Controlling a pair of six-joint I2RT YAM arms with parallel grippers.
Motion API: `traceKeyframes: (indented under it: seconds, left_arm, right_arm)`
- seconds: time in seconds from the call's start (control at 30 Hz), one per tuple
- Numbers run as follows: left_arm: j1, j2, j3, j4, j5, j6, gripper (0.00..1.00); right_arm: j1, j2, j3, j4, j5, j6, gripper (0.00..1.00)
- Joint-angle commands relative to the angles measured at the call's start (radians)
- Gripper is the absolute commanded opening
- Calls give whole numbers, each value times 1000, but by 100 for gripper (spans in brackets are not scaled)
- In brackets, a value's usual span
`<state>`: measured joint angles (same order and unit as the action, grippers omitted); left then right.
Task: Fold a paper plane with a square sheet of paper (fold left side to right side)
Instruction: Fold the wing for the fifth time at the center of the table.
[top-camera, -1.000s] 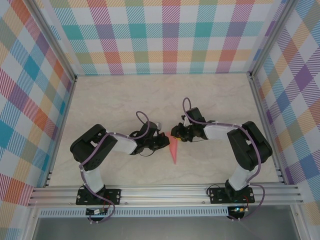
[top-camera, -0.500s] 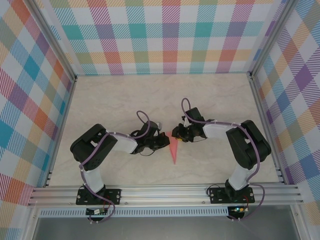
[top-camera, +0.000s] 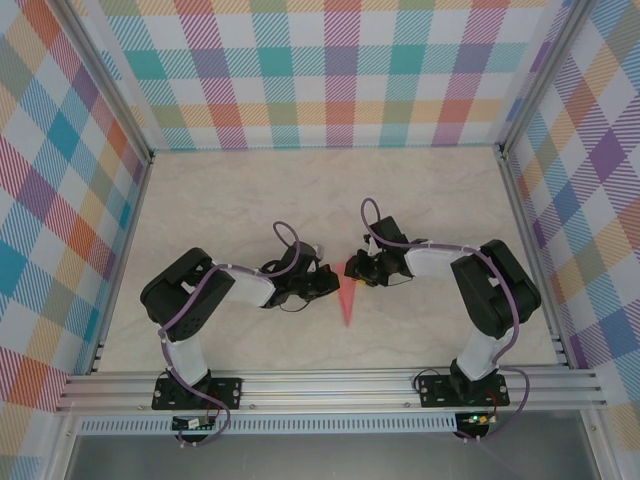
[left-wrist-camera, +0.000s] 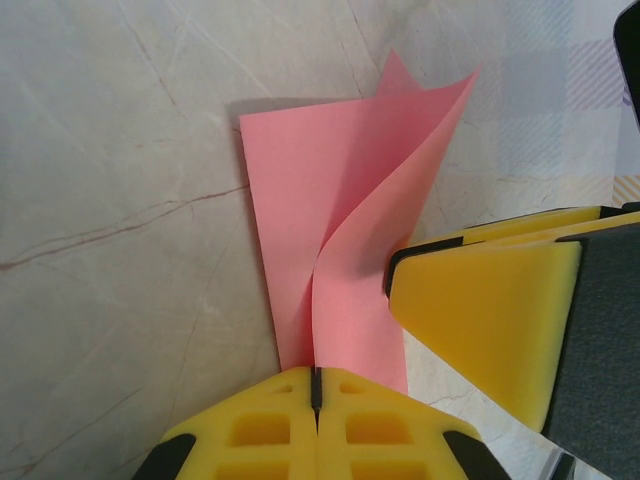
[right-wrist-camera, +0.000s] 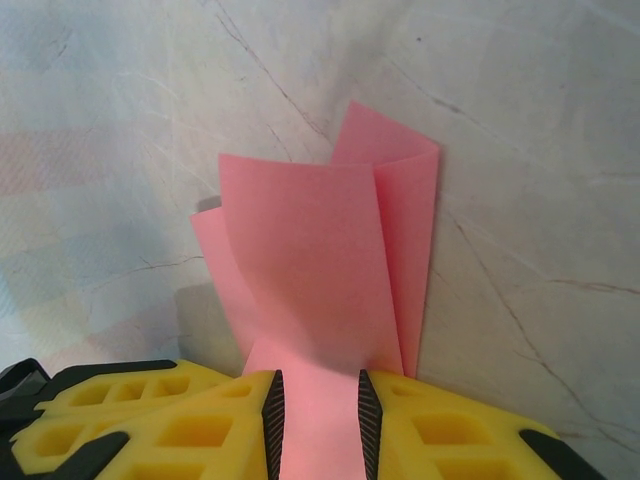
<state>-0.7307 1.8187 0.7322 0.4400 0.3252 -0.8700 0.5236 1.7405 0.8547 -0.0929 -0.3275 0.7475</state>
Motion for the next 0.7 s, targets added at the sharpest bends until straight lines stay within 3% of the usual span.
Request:
traceKeyframes:
  seconds: [0.0,0.37,0.5,0.67]
  left_arm:
    - [11,8,11,-26,-23,27,5]
    - [15,-205,-43,-139,-55,76,30]
    - [2,-290,-80,-146,-14,97,33]
    - [-82,-334,-79,-142,37,113,33]
  right_arm:
    - [1,30,-25,-58,34,-11,29]
    - [2,48,-25,-106,70,-23,29]
    - [1,54,-23,-98,67,-19,29]
    - [1,53,-23,-96,65,-18,29]
